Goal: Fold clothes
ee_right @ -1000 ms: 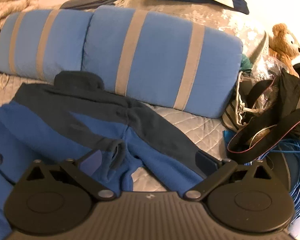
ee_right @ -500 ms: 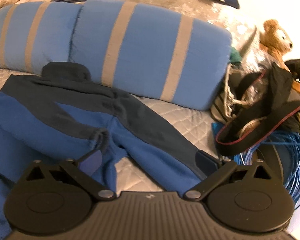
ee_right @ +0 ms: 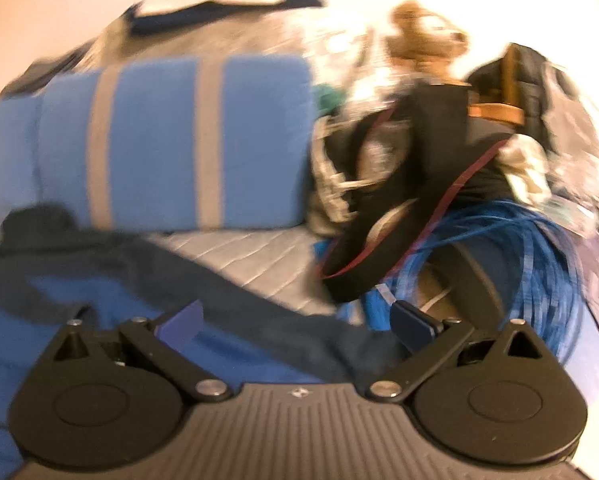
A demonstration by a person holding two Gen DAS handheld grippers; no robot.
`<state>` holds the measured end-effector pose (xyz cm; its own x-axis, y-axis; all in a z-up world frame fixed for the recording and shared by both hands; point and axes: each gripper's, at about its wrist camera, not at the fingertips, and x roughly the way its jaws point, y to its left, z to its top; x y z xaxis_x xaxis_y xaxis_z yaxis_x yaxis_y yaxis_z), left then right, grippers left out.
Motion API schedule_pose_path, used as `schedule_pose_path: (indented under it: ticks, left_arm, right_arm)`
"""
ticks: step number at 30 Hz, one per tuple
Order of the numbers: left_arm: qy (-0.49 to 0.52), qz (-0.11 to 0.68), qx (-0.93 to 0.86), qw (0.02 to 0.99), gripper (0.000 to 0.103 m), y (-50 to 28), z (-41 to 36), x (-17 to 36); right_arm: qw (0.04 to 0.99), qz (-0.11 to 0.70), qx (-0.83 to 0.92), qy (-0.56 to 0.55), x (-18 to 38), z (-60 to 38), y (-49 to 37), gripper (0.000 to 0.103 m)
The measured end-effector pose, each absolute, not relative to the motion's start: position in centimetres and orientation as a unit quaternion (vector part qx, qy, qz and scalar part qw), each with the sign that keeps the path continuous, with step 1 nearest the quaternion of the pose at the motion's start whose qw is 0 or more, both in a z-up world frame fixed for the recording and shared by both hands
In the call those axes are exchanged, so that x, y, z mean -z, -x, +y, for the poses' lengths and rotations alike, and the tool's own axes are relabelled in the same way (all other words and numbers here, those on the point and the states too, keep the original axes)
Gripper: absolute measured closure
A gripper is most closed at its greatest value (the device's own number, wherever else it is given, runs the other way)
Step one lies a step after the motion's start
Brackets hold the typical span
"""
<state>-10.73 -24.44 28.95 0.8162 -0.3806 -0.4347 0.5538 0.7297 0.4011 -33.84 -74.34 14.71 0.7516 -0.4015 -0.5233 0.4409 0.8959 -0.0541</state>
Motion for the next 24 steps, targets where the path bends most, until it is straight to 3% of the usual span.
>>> schedule_pose_path:
  ticks: [11,18,24]
  left_arm:
    - [-0.236,0.118,0.269,0.926,0.019,10.1,-29.5,-35.4]
    - [-0.169,0.116,0.300,0.932,0.019,12.0,-30.2,-32.8]
    - [-0.153,0.145,0.325,0.922,0.019,13.6,-30.9,-26.9]
  right_arm:
    - [0.930,0.175,0.311,-0.086,-17.3,-83.5,39.2,0.000]
    - [0.920,0.145,0.347,-0.110,-18.2,-86.8,43.4,0.000]
    - [0.919,0.167,0.339,-0.115,-13.9,-87.0,46.0,0.001]
